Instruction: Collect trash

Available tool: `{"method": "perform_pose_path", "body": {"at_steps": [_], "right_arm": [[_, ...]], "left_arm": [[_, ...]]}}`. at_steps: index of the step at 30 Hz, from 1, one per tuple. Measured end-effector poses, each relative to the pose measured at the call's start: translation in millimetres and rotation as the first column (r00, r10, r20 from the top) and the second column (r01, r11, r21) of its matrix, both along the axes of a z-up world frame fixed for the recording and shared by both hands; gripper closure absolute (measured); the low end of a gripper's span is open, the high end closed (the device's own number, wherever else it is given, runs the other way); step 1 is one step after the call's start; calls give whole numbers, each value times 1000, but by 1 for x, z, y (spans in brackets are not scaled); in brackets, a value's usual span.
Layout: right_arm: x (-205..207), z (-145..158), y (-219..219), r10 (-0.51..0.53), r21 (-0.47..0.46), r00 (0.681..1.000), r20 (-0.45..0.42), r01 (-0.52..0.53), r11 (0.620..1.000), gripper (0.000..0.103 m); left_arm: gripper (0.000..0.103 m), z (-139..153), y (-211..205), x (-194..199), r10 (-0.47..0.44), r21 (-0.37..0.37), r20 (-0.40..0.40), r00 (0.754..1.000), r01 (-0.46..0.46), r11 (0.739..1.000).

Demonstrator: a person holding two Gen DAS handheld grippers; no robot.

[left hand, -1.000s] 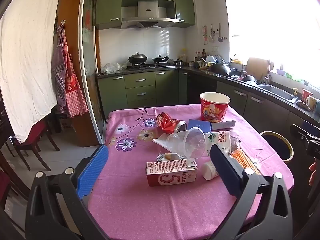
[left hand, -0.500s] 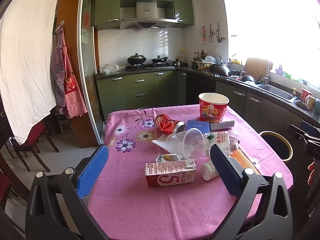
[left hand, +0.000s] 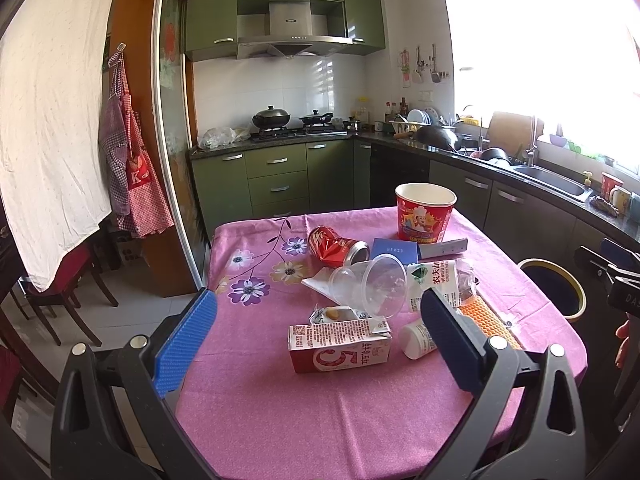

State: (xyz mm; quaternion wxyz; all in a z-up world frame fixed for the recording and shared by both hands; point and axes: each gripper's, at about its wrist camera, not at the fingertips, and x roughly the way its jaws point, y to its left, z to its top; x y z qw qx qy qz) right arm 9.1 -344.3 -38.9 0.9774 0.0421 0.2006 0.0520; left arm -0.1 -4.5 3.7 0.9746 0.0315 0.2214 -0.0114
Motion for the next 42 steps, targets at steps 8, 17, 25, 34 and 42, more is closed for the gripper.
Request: {"method": "perform_pose_path", "body": {"at_steps": [8,17,25,34,42], "right_arm": [[1,-1,2,2,1,1000,-3,-2,1000,4],[5,-11,6,1,1,1000,-11,-1,1000,4],[6,-13,6,3,3,1000,-16,-3,1000,4],[6,-13,6,4,1,1000,-21,-4,1000,4],[8,-13,6,4,0,1000,-24,-4,1000,4]], "left_arm": [[6,-4,0,1,-4,1,-6,1000,4,1000],[6,-8,-1,2,-3,3,-9,1000,3,1000],[6,-10,-1,2,-5,5,-13,1000,5,1000],[6,-12,-3,2,-4,11,-14,1000,4,1000],[6,-15,-3,3,-9,14,-21,1000,10,1000]]}}
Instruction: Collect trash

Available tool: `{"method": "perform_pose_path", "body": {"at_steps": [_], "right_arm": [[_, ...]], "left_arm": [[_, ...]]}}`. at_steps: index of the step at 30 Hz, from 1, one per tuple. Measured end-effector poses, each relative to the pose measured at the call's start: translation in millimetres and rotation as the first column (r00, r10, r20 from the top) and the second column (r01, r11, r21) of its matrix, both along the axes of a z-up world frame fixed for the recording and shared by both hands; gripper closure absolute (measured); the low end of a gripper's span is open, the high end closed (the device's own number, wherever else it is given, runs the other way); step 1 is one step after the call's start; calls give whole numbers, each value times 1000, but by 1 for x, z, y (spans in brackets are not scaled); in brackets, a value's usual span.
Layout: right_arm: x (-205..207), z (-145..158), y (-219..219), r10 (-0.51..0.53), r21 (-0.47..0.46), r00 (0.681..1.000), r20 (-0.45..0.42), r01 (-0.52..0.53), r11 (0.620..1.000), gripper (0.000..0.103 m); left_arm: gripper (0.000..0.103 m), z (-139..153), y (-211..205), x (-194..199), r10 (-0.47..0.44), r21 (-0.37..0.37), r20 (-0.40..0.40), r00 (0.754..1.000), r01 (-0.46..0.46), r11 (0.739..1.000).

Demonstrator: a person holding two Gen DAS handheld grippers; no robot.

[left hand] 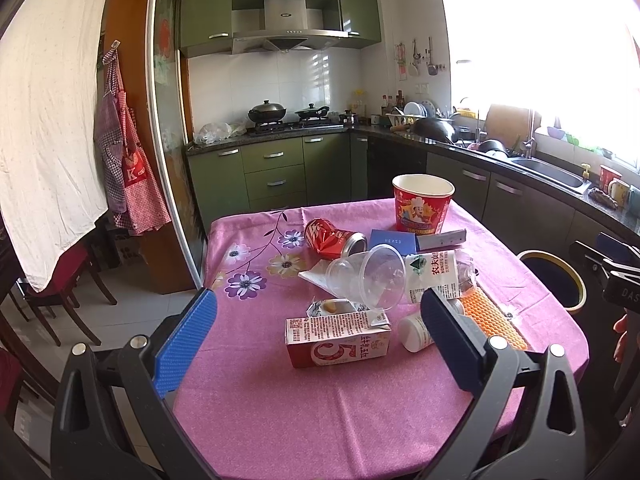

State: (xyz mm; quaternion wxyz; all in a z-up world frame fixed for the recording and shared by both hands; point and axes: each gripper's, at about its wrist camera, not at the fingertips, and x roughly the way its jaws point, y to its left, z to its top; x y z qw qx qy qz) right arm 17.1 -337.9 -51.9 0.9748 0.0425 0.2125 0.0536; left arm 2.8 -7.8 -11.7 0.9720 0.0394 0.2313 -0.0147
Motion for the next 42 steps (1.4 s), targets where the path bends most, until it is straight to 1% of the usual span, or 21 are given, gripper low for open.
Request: {"method": "perform_pose_path", "body": {"at_steps": [11,15,18,21,23,25,28,29,30,32,33,36,38,40,42], "right_arm": [[0,0,0,0,-1,1000,-4,0,1000,4],[3,-2,1,-1,-3,1000,-9,1,1000,4],[11,0,-1,-1,-8,1000,-16,0,1000,4],[27,6,-6,27,0,999,-31,-27,1000,4],[43,12,-7,31,-19,999,-40,-32,999,4],[63,20,-6,36,-56,998,-51,-39,998,4],[101,34,-4,55,-101,996,-72,-63,993,4],[118,38,-3,72,-100,992,-100,-82,992,4],[138,41,-4,100,-80,986,-136,-111,991,4],[178,45,-8,141,-32,966,-215,-151,988,4],[204,44,-10,155,-4,949,-273,-162,987,4],[266,41,-19,153,44,913,-377,-147,988,4],[310,39,-25,131,51,888,-441,-121,991,4],[344,35,-29,105,37,865,-490,-100,994,5],[377,31,-30,70,5,836,-543,-81,997,12]], "left_arm": [[6,-1,0,0,-1,0,-4,1000,1,1000],[6,0,0,7,0,8,-12,1000,0,1000],[6,1,4,28,4,21,-36,999,-3,1000],[6,1,17,71,60,41,-74,995,-57,998],[6,2,31,101,92,14,-100,991,-91,996],[6,2,47,140,112,-26,-131,985,-116,993],[6,-1,66,196,145,-40,-155,977,-152,987],[6,-3,70,214,155,-39,-157,975,-163,986],[6,-5,75,228,161,-41,-162,974,-170,985],[6,-13,82,260,181,-41,-172,968,-191,981],[6,-17,84,273,186,-43,-178,966,-196,980],[6,-35,89,305,195,-45,-198,961,-208,977],[6,-48,92,319,188,-56,-219,957,-205,977],[6,-60,94,325,176,-76,-237,955,-199,977],[6,-68,93,329,168,-74,-249,954,-191,979]]}}
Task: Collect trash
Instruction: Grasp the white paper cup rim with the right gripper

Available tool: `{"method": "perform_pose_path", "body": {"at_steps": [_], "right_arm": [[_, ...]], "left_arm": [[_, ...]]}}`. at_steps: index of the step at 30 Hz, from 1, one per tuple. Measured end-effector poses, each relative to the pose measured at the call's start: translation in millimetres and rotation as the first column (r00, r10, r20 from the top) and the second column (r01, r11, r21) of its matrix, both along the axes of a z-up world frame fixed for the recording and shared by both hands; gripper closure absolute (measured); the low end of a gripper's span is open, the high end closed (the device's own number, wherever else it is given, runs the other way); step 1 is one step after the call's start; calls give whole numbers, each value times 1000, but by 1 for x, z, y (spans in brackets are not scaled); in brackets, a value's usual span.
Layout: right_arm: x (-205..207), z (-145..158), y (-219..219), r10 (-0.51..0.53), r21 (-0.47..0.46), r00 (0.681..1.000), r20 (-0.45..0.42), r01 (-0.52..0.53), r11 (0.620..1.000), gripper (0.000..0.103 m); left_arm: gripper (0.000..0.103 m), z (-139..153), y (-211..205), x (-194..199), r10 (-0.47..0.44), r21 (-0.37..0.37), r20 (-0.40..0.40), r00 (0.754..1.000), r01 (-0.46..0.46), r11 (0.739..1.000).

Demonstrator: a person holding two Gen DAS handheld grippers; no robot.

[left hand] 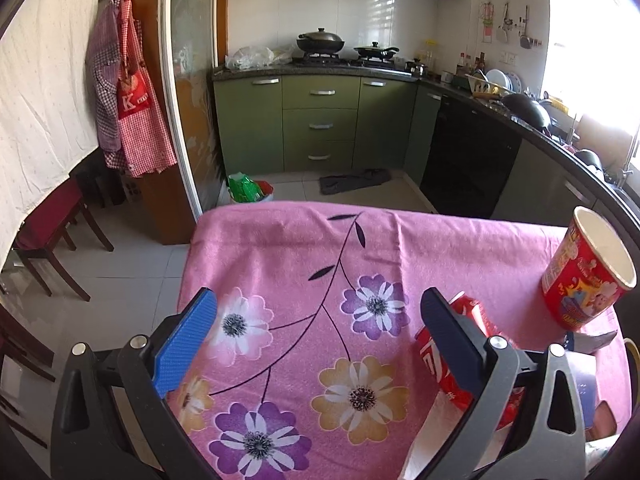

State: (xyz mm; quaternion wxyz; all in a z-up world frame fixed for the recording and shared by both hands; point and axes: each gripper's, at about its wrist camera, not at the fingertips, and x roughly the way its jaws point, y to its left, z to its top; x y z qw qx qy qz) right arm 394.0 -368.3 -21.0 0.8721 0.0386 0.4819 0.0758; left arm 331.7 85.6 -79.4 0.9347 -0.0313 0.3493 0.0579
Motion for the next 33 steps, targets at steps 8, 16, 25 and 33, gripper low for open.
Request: {"method": "perform_pose_path", "body": {"at_steps": [8,16,25,33], "right_arm": [[90,-40,3,-45,-57,969,-244,32,998,46],[113,-73,6,-75,-98,935,-347,44,994,75],[106,-70,10,-60,-61,938,-341,42,997,98],[39,2,-84,-166,30,956,-240,178,984,98]], "left_arm": [[6,-18,-8,5,-38,18,-33,999,38,999],[6,-26,-7,8,-52,-9,-57,997,52,999],[6,-25,-9,5,-65,-8,-51,997,64,998],[6,-20,-10,0,-74,-12,-35,997,73,997]]}}
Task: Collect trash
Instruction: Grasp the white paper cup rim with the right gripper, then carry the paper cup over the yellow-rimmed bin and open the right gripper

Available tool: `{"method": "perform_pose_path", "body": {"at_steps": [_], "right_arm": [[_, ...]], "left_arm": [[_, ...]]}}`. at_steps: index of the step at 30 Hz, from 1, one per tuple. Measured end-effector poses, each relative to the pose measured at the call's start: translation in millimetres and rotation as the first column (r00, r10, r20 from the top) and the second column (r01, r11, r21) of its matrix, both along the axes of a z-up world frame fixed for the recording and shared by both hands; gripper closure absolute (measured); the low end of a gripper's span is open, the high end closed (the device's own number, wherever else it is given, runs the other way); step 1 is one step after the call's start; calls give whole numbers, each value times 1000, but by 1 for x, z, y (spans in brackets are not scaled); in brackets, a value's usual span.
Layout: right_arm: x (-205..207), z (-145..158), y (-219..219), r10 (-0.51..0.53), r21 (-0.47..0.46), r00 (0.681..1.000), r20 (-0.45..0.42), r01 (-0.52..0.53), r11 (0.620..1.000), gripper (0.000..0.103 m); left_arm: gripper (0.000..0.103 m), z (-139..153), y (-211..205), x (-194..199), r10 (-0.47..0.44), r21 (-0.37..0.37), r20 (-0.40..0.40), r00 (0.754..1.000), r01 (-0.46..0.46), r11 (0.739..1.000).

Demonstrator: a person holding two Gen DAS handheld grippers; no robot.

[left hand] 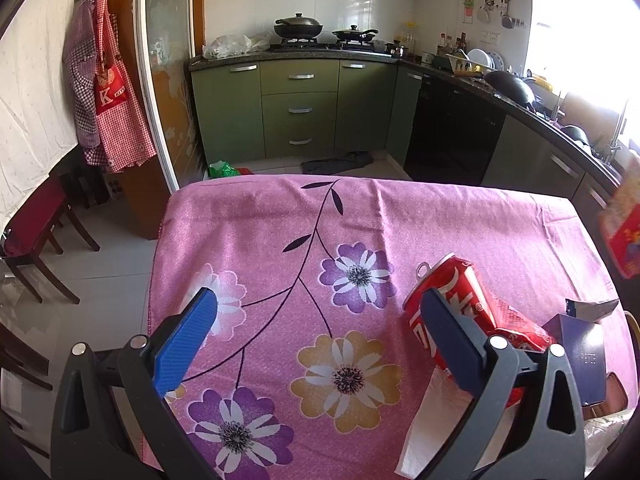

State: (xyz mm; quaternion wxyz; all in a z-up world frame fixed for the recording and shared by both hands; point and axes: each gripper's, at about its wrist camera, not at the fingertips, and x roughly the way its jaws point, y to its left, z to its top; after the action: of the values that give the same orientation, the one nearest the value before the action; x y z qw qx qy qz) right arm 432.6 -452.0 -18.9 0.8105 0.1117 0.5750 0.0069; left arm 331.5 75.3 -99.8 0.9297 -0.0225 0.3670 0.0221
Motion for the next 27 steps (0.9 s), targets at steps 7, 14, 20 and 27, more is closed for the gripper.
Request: {"method": "perform_pose_path", "body": {"at_steps": [7,14,20,27], "right_arm": [[-104,-32,-145,-275,45,961,-41,277,960,98],[-164,-127,-216,-403,75,902,-156,417,906,98],[-166,-207,-219,-425,86,876,-229,453,887,98],[-154,-256,-208,-429,14,864,-265,448,894,95]], "left_arm": [[6,3,1,-2,3,-22,7,1000,-2,1000],[6,3,-3,-3,-13,-2,8,1000,13,1000],[6,4,-7,-5,-18,0,13,1000,18,1000],[6,2,-6,-3,-14,-7,2,1000,14,1000]]}}
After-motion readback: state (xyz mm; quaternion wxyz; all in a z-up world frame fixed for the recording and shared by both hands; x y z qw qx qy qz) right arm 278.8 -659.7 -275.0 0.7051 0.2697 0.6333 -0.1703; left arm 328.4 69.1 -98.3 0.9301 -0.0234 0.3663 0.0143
